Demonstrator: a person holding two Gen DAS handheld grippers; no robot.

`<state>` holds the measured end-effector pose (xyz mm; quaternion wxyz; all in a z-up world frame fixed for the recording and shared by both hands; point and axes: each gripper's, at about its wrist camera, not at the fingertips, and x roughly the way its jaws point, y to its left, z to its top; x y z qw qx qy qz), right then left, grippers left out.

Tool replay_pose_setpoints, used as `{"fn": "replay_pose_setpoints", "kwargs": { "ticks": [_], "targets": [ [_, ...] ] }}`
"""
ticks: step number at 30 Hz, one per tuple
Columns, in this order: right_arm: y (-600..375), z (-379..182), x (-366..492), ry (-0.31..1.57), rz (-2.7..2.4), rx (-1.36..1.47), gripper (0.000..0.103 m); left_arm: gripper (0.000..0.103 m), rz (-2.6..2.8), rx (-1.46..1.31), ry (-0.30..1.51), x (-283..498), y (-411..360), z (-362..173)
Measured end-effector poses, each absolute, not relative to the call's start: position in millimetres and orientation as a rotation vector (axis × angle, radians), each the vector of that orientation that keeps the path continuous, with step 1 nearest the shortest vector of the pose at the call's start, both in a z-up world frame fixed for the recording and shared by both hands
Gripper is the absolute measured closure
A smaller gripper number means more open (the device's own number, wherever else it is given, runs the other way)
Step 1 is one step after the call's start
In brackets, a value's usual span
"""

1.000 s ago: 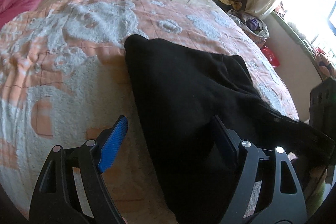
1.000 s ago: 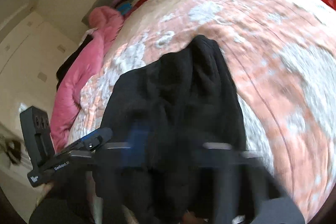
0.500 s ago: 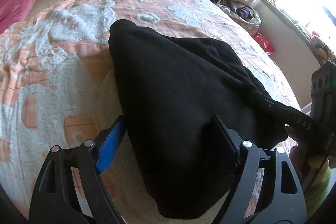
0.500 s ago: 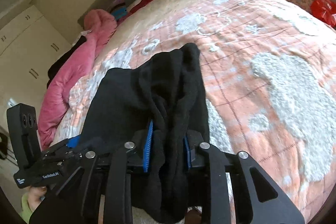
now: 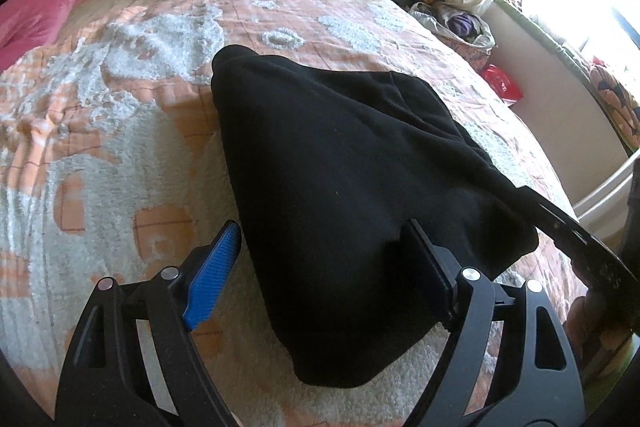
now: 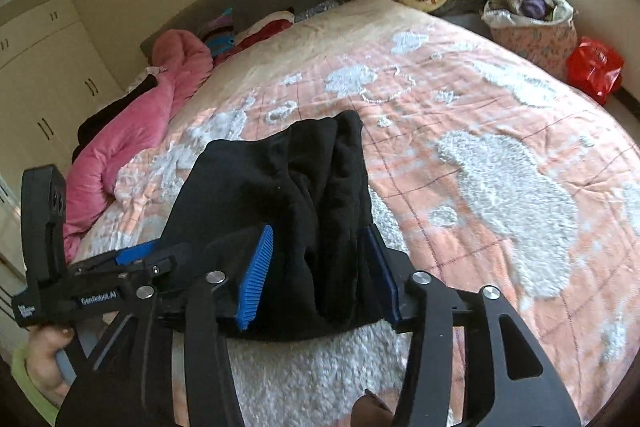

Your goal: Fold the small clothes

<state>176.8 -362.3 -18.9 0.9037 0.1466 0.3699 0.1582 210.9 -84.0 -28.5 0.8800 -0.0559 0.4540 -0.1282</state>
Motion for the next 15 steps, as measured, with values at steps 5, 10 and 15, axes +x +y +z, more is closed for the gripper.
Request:
{"fn": "replay_pose_setpoints", "kwargs": {
  "ticks": [5,10,15],
  "targets": [
    [-366.2,-9.9,163.1,0.719,0.309,0.293,0.041,0.028,-0.265,-0.114,0.942,205.9,-85.1,-25.9],
    [-370.1,-6.6,153.1,0.698,0.29,0.288,0.028,0.028,-0.269,-0.113,0.935,202.4,-83.5,-22.7],
    [-372.5,-6.1,144.7,0.693,0.276,0.29,0.026,0.025,-0.275,-0.11,0.926,196.3,-82.3,-18.7]
  ]
}}
